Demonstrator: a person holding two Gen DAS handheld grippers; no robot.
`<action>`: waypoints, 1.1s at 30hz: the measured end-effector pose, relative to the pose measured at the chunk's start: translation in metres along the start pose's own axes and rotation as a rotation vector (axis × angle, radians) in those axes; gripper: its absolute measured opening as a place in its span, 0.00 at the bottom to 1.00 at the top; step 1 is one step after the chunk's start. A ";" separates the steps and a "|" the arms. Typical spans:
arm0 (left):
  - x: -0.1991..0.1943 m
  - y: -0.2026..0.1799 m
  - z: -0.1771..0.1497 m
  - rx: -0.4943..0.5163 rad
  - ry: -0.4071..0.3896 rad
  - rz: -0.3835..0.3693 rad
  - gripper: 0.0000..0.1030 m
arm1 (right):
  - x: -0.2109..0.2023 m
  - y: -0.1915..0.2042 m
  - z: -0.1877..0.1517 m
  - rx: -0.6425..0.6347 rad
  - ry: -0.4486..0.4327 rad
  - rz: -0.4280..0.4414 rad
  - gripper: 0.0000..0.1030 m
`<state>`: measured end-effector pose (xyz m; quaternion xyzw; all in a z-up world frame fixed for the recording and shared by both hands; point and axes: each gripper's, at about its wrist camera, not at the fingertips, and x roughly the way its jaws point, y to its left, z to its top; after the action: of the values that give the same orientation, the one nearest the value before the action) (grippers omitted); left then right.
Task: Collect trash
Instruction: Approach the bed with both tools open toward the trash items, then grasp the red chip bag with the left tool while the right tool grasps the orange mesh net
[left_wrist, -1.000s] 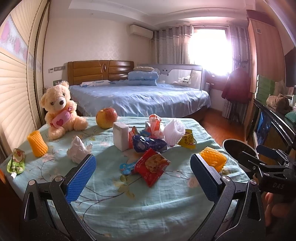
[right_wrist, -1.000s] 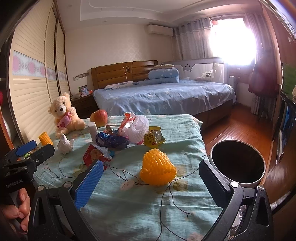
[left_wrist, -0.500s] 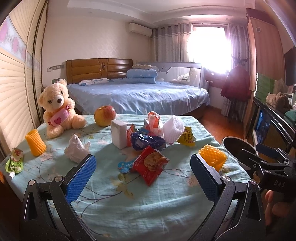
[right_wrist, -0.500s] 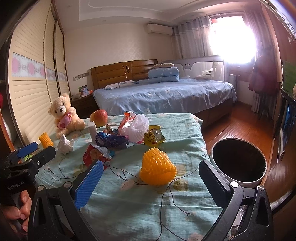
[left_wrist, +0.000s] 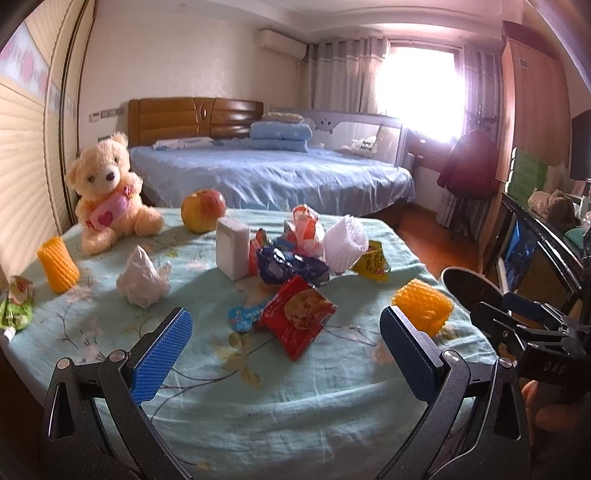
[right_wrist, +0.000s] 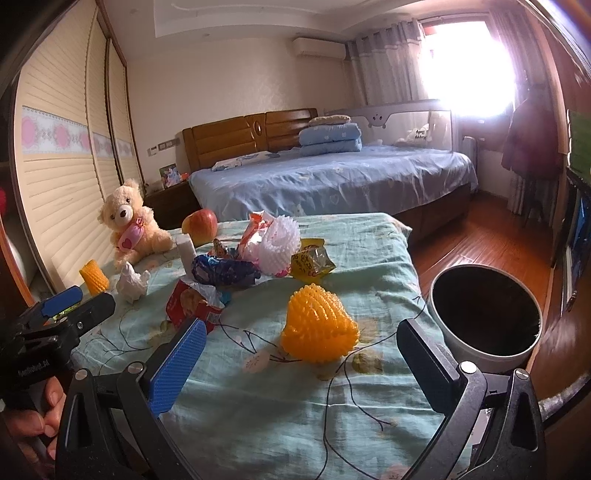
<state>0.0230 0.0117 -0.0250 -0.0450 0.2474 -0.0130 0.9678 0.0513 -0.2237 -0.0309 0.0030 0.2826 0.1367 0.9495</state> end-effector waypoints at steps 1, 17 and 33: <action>0.003 0.000 -0.001 0.001 0.012 -0.001 1.00 | 0.001 -0.001 0.000 0.008 0.019 0.005 1.00; 0.079 0.007 -0.003 0.015 0.211 -0.057 1.00 | 0.056 -0.030 -0.003 0.074 0.179 -0.019 1.00; 0.125 0.000 -0.009 0.055 0.298 -0.132 0.50 | 0.099 -0.039 -0.007 0.165 0.268 0.018 0.55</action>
<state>0.1281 0.0045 -0.0929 -0.0324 0.3844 -0.0896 0.9182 0.1367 -0.2357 -0.0929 0.0652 0.4171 0.1209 0.8984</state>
